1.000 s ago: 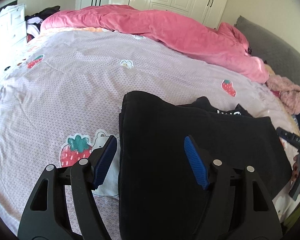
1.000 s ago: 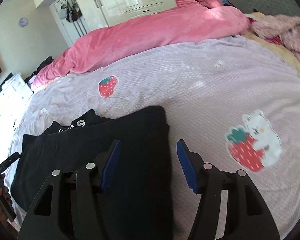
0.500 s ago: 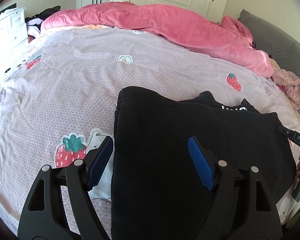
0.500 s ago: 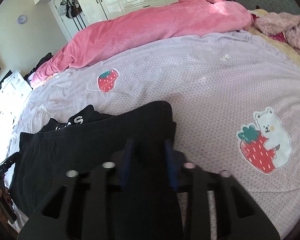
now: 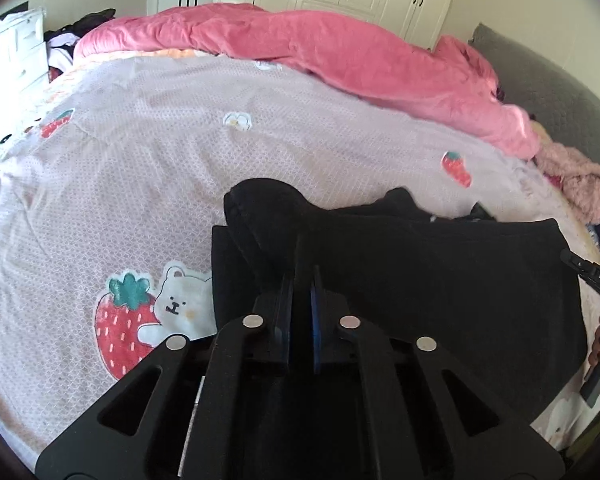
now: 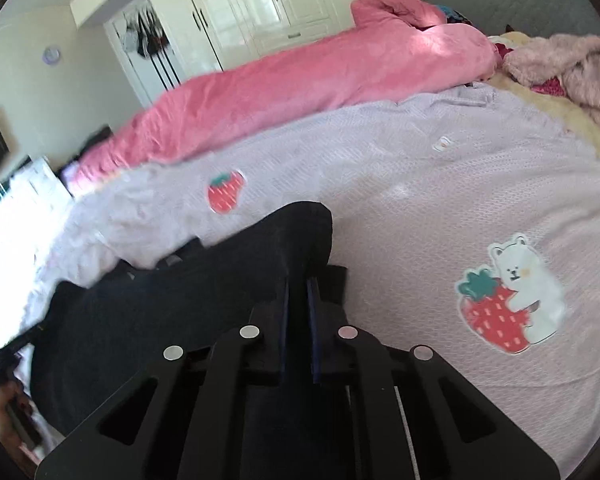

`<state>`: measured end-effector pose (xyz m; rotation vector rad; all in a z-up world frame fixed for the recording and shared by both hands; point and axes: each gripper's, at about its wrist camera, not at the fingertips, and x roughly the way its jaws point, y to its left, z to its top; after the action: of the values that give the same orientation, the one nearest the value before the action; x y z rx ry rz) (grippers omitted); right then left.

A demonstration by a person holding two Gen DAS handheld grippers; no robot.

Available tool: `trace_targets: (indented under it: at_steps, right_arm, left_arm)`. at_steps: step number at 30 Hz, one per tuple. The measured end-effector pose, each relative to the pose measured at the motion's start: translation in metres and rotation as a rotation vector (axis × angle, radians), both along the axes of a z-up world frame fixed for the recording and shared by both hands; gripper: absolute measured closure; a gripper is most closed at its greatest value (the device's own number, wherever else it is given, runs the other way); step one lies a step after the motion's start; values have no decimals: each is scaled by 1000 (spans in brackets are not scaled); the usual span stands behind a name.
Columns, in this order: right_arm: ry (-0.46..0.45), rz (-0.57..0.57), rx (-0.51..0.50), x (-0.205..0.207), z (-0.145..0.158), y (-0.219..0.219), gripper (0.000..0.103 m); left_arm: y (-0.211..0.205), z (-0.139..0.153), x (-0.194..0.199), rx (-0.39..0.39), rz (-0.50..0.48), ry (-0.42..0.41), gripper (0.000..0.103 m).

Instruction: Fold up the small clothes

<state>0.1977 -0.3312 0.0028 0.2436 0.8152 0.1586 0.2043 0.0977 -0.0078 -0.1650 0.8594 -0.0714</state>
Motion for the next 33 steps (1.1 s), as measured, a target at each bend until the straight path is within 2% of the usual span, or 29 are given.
trace_targets:
  at_steps: [2, 3, 5, 6, 8, 10, 11, 14, 18, 20, 25, 29, 33]
  right_arm:
    - [51, 8, -33, 4, -13, 4, 94]
    - [69, 13, -56, 6, -20, 6, 89]
    - [68, 8, -76, 5, -22, 8, 85]
    - [59, 2, -78, 4, -18, 8, 79]
    - [26, -11, -93, -3, -8, 11, 69]
    - [-19, 3, -125, -13, 3, 18, 61]
    - [-43, 16, -139, -19, 9, 24, 52]
    - [-123, 110, -135, -49, 28, 59, 42]
    - [-154, 277, -124, -75, 39, 115, 32]
    - [-165, 350, -140, -87, 42, 147, 29]
    - [-152, 512, -159, -115, 31, 217, 28]
    - [-158, 599, -230, -134, 17, 257, 28]
    - [-184, 646, -303, -147, 6, 282, 23]
  left_arm:
    - [1, -5, 2, 11, 2, 17, 94]
    - [2, -7, 2, 10, 0, 24, 94]
    - [4, -7, 2, 7, 0, 27, 91]
    - [5, -6, 1, 8, 1, 27, 88]
    - [13, -2, -1, -3, 21, 24, 63]
    - [25, 5, -3, -37, 45, 11, 61]
    - [30, 7, -4, -50, 53, 5, 59]
    - [47, 15, -9, -71, 87, -18, 48]
    - [66, 20, -14, -82, 129, -27, 35]
    - [71, 21, -15, -77, 142, -27, 26]
    - [79, 20, -17, -45, 155, -12, 18]
    - [87, 20, -18, -63, 163, -2, 17]
    - [89, 17, -16, -86, 163, 10, 17]
